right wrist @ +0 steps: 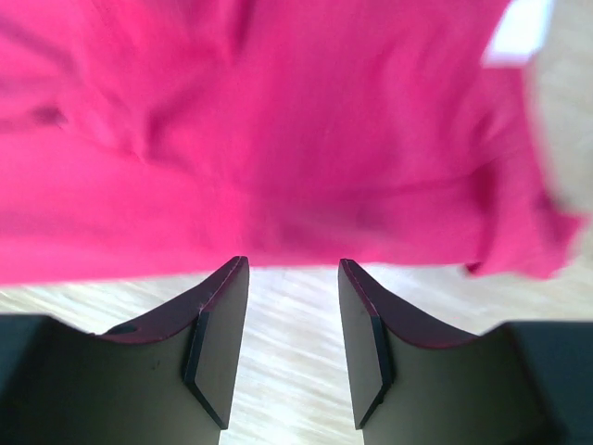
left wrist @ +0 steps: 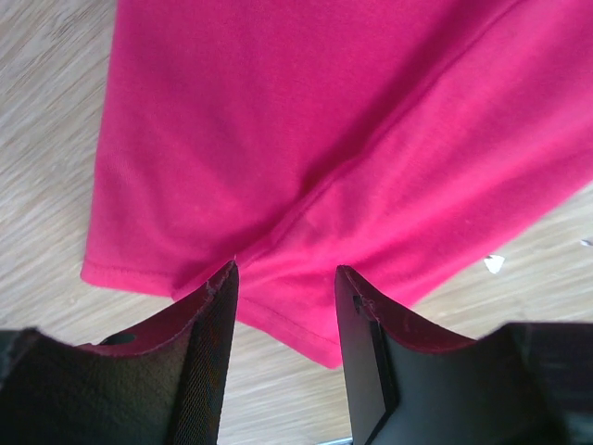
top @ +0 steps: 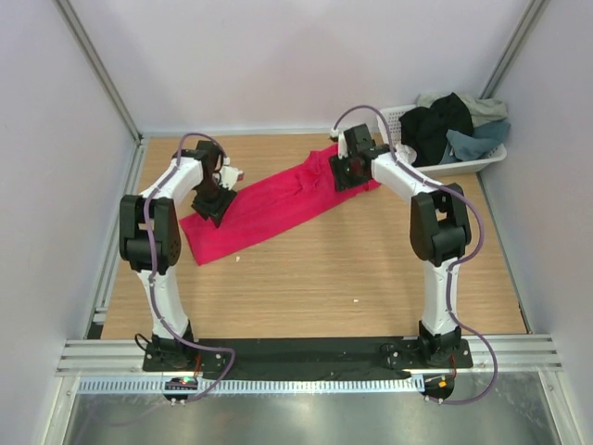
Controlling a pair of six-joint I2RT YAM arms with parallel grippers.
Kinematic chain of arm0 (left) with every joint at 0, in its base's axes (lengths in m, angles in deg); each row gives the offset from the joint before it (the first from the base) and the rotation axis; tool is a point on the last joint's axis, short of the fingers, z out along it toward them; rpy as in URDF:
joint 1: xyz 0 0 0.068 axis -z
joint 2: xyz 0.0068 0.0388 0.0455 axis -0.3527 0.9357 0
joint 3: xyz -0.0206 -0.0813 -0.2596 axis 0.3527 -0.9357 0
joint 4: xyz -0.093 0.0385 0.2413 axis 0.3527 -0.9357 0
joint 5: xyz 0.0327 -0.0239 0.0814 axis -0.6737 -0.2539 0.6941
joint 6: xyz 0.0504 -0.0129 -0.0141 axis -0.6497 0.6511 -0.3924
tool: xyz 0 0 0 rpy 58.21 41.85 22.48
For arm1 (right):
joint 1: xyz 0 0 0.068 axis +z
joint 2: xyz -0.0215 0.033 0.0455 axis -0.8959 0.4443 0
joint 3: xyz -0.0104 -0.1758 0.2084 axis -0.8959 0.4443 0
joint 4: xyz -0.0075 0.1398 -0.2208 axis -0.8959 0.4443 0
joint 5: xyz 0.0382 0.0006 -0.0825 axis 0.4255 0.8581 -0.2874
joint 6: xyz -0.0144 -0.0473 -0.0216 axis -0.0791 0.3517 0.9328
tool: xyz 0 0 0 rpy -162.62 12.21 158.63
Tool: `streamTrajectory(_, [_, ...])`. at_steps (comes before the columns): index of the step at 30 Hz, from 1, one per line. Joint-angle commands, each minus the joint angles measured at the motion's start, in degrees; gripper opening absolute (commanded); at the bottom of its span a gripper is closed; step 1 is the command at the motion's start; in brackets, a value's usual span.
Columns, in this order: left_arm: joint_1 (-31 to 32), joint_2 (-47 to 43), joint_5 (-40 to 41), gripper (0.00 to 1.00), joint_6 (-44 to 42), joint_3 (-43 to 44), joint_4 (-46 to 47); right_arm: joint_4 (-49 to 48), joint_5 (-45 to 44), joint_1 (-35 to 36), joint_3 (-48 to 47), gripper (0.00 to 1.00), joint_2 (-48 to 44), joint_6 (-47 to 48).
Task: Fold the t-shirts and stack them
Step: Fold the tshirt
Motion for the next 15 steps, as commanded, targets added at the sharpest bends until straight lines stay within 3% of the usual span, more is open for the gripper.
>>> streamTrajectory(1, [0.07,1.42,2.14,0.48,-3.39,0.03,1.40,-0.17,1.81,0.16,2.12,0.50,0.89,-2.00])
streamTrajectory(15, [3.50,0.11,6.71,0.47,-5.69,-10.07,2.71,-0.62,-0.12,-0.02,-3.13,0.50,8.79,-1.30])
